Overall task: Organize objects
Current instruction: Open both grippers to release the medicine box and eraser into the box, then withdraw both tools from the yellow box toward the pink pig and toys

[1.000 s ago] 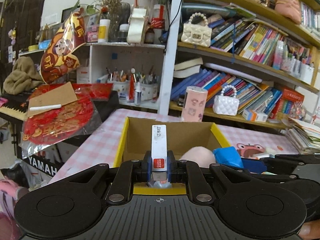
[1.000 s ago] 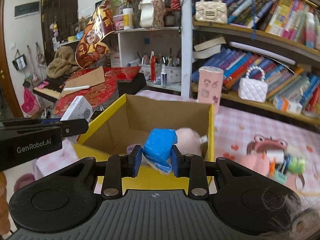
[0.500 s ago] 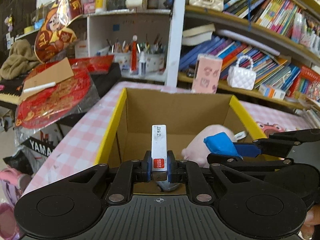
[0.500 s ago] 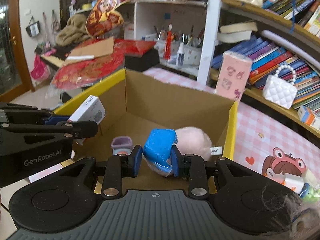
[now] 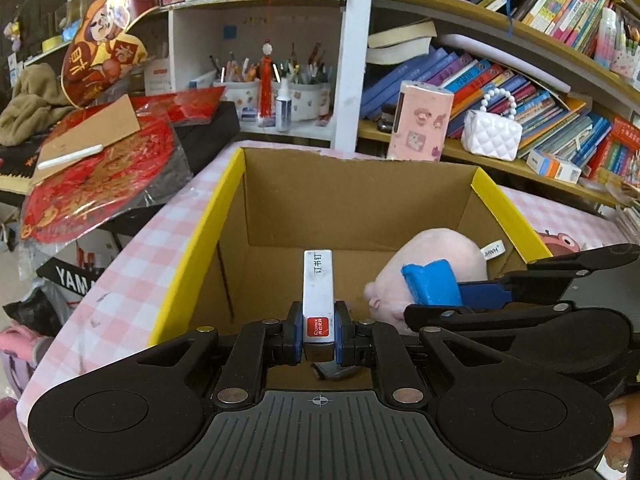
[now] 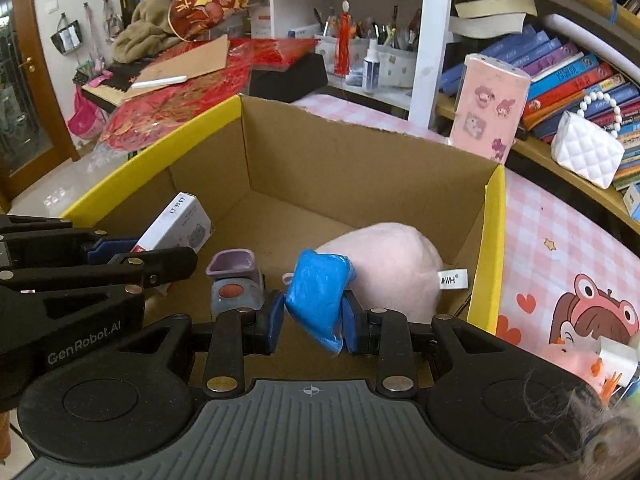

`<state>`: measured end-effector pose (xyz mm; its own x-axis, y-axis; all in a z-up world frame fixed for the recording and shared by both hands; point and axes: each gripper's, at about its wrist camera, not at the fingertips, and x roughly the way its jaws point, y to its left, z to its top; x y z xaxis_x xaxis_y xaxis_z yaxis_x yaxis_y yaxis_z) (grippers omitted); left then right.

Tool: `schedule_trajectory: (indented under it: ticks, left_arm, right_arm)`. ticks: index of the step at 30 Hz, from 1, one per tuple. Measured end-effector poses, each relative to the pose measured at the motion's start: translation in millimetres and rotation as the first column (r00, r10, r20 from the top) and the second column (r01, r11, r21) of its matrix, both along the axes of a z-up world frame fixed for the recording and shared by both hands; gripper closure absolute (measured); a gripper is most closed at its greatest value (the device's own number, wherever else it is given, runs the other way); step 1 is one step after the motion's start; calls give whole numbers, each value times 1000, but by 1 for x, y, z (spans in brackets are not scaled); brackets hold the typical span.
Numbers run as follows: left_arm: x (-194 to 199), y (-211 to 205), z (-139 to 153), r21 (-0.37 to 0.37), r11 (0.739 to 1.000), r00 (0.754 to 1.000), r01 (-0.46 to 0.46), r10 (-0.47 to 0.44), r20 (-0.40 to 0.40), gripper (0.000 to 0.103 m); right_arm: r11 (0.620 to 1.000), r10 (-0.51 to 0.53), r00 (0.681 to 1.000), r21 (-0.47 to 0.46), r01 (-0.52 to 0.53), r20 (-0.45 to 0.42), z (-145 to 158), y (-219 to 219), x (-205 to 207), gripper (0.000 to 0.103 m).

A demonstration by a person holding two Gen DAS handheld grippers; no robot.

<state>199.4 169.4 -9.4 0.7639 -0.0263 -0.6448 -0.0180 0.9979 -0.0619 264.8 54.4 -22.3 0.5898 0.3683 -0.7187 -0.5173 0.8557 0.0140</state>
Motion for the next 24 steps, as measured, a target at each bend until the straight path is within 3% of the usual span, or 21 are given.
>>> schedule_trajectory:
  ticks: [4, 7, 12, 16, 21, 24]
  left_arm:
    - [-2, -3, 3, 7, 1000, 1000, 1, -1, 26, 89]
    - [-4, -3, 9, 17, 1000, 998, -12, 11, 59, 86]
    - [-17, 7, 28, -7, 999, 990, -33, 34, 137, 63]
    - [-33, 11, 43, -16, 999, 982, -40, 42, 185, 56]
    - [-60, 9, 55, -27, 999, 975, -29, 34, 221, 36]
    - [-74, 9, 58, -24, 1000, 975, -19, 24, 222, 34]
  right_arm:
    - [1000, -10, 1000, 3, 10, 11, 2, 1, 0, 75]
    - [1000, -25, 999, 4, 25, 37, 7, 0, 0, 69]
    - [997, -62, 994, 41, 59, 85, 24, -9, -3, 55]
    - [993, -104, 985, 78, 93, 140, 40, -16, -19, 49]
    - [984, -155, 969, 113, 135, 194, 54, -23, -51, 43]
    - [979, -184, 964, 124, 162, 192, 57, -26, -68, 43]
